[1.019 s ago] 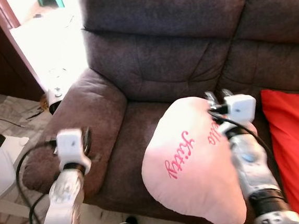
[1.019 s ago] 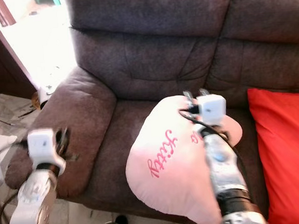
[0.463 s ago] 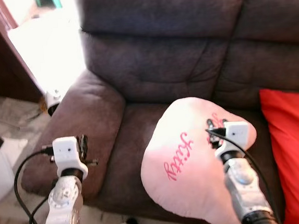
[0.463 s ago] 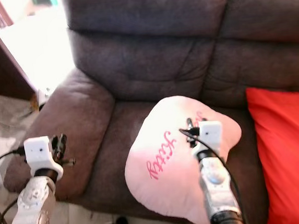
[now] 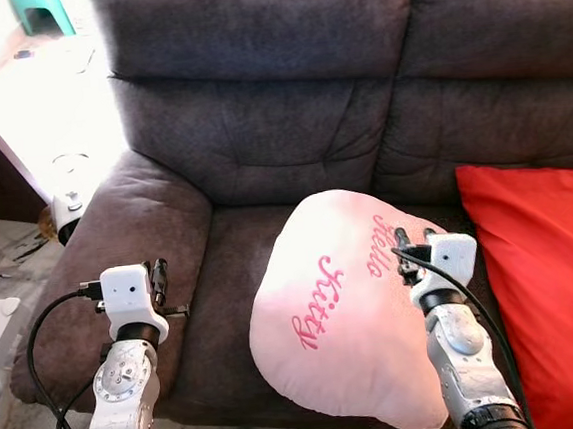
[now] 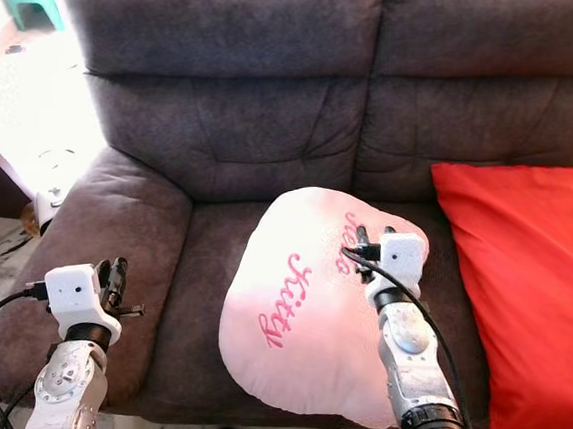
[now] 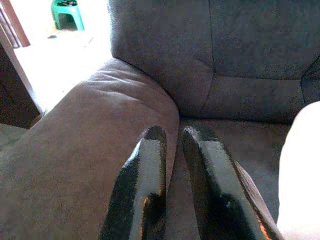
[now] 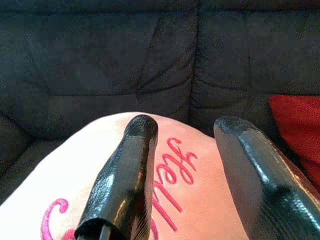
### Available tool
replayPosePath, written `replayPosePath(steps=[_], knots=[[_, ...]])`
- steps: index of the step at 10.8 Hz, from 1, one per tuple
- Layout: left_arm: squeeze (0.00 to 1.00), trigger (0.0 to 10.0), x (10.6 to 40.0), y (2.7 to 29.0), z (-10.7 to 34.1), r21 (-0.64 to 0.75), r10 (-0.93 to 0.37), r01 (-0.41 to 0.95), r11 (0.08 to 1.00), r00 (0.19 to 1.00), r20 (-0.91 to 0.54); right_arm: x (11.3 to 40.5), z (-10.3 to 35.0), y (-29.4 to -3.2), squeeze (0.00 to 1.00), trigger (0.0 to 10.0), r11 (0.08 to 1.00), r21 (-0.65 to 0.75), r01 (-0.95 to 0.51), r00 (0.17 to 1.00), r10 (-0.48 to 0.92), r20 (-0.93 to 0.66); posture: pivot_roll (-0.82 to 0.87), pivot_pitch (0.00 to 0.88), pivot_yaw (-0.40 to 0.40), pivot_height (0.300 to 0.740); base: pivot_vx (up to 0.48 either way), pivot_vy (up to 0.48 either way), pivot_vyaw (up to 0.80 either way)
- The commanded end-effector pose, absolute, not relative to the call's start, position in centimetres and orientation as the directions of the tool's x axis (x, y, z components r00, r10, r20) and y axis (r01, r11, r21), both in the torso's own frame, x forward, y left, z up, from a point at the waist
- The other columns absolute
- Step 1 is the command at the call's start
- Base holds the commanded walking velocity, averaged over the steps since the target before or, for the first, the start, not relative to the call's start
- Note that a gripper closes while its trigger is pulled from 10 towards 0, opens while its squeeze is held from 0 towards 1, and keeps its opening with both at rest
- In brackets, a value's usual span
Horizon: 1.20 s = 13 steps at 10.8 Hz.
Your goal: Move the pillow to the sofa from floor
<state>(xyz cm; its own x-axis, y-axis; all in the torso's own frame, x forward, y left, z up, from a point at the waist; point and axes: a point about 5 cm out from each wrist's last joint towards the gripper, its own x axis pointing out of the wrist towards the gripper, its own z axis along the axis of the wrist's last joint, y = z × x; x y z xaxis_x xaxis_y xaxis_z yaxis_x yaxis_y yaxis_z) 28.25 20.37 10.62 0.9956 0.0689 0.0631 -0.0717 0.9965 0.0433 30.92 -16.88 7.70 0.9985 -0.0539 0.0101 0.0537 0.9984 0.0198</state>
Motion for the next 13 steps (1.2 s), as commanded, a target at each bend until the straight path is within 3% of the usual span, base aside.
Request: replayPosePath(steps=[1,8,13], knots=[[0.0,10.0,27.98,20.3,10.32,0.064,0.058,-0.062,0.996,0.996,0.061,30.8,7.63,-16.72,0.0,10.0,0.998,0.031,0.049,0.999,-0.049,0.002,0.17,0.119,-0.027,0.74,0.0,0.0,-0.43],[0.0,10.0,28.21,20.13,10.71,0.044,0.031,-0.035,0.998,0.996,0.089,30.65,7.61,-16.13,0.0,10.0,0.998,0.056,0.038,0.999,-0.039,0.008,0.17,0.138,-0.029,0.74,0.0,-0.395,-0.17],[0.0,10.0,28.02,20.24,10.49,0.023,0.038,-0.04,0.999,0.996,0.079,30.2,7.21,-15.89,0.0,10.0,0.999,0.04,0.034,0.999,-0.034,-0.007,0.17,0.164,-0.034,0.74,0.0,0.0,0.0]])
